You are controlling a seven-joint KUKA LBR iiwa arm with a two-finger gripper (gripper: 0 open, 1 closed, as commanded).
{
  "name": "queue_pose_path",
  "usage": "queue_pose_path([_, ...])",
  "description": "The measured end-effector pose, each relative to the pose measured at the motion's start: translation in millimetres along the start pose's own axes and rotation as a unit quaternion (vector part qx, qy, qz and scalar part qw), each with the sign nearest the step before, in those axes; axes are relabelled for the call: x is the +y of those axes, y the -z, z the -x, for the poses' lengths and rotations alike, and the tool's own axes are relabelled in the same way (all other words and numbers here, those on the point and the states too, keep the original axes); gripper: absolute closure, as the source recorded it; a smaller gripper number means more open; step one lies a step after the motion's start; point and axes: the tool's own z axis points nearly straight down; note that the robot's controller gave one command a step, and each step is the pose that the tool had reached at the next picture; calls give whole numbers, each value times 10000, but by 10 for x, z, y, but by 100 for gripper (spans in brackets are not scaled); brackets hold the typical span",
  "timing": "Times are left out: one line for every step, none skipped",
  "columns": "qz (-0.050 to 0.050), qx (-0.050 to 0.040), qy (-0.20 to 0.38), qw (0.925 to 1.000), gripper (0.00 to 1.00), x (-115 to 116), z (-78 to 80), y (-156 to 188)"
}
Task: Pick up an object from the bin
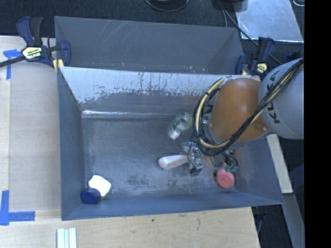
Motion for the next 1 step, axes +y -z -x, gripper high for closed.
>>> queue_pose_path([-7, -30, -2, 10000, 100, -4, 12, 202])
